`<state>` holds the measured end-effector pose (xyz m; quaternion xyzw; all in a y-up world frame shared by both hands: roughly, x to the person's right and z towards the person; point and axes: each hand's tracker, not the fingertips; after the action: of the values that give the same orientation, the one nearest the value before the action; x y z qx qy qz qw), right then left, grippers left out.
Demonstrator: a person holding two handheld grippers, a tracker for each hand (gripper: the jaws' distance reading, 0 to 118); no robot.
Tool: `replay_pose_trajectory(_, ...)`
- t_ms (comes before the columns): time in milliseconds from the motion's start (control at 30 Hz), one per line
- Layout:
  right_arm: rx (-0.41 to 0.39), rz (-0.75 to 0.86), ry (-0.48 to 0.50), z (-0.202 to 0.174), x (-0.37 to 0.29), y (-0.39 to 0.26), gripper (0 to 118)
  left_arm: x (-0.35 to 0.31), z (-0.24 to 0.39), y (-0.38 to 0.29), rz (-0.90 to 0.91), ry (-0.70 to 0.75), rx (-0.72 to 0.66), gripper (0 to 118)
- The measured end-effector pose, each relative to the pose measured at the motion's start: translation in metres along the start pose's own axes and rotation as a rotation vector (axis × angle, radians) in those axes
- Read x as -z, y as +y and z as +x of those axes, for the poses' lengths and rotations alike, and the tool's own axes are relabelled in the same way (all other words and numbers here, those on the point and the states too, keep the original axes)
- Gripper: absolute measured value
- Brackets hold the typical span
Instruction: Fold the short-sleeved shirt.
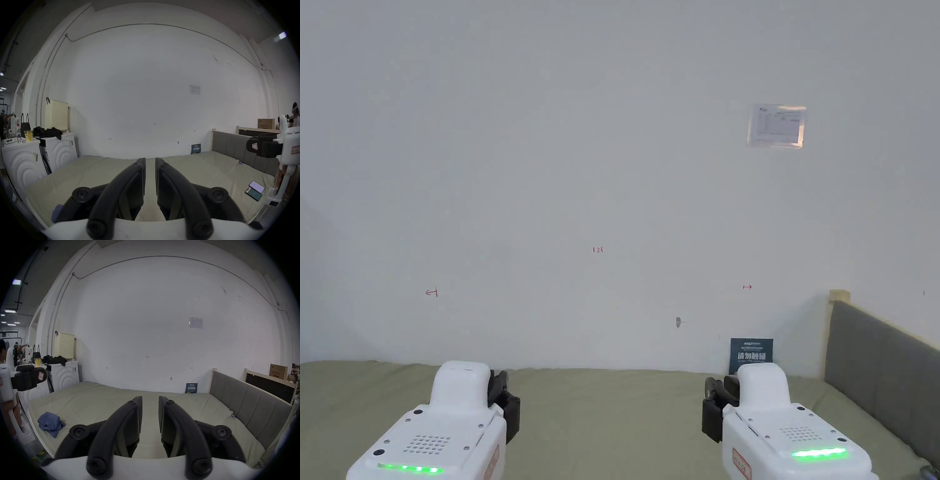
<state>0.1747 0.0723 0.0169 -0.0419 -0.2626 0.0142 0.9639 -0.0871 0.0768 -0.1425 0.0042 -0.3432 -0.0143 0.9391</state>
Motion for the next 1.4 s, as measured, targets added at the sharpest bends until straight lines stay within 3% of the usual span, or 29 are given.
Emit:
replay_pose_trajectory(67, -0.005, -0.01, -0.005, 0.001, 0.0, 0.001, 25, 0.003, -0.003, -0.001, -0.002, -0.008, -0.001, 11)
replay_pose_trajectory(133, -0.018, -0.009, -0.004, 0.0, -0.001, 0.001, 42, 0.002, -0.002, 0.001, -0.001, -0.022, -0.012, 16)
replay_pose_trajectory(167, -0.019, -0.011, -0.002, -0.001, -0.001, 0.001, 61, 0.0, -0.002, 0.002, -0.001, -0.022, -0.014, 32)
replay_pose_trajectory(200, -0.021, -0.014, 0.004, -0.001, -0.002, 0.002, 90, 0.001, -0.001, 0.002, -0.002, -0.023, -0.013, 69)
replay_pose_trajectory(233, -0.022, -0.014, 0.008, -0.002, -0.002, 0.001, 107, 0.002, 0.0, 0.002, -0.009, -0.024, -0.009, 93)
replay_pose_trajectory(267, -0.021, -0.008, 0.008, -0.003, -0.003, 0.001, 116, 0.001, 0.001, 0.001, -0.003, -0.022, -0.008, 100)
replay_pose_trajectory(400, 0.018, 0.051, 0.011, -0.001, -0.011, 0.004, 117, 0.0, -0.002, 0.001, 0.007, -0.032, -0.03, 118)
replay_pose_trajectory(500, 0.088, 0.028, 0.045, 0.002, -0.011, 0.011, 117, 0.0, 0.0, 0.002, 0.025, -0.047, -0.043, 118)
replay_pose_trajectory(667, 0.043, -0.096, 0.032, -0.005, -0.007, 0.021, 117, -0.001, 0.0, 0.003, 0.019, -0.04, -0.047, 118)
replay_pose_trajectory(800, 0.022, -0.081, 0.05, -0.013, -0.005, 0.021, 117, -0.002, 0.004, 0.001, 0.035, -0.019, -0.048, 118)
replay_pose_trajectory(933, 0.065, -0.092, 0.082, -0.01, -0.004, 0.02, 117, -0.003, 0.003, 0.0, 0.027, -0.016, -0.048, 118)
replay_pose_trajectory(1067, 0.171, -0.109, 0.06, -0.004, -0.004, 0.024, 117, -0.002, 0.002, -0.003, 0.018, -0.001, -0.04, 118)
replay_pose_trajectory(1400, 0.176, -0.155, 0.061, 0.0, 0.001, 0.024, 117, 0.0, 0.001, -0.006, 0.008, 0.008, -0.051, 118)
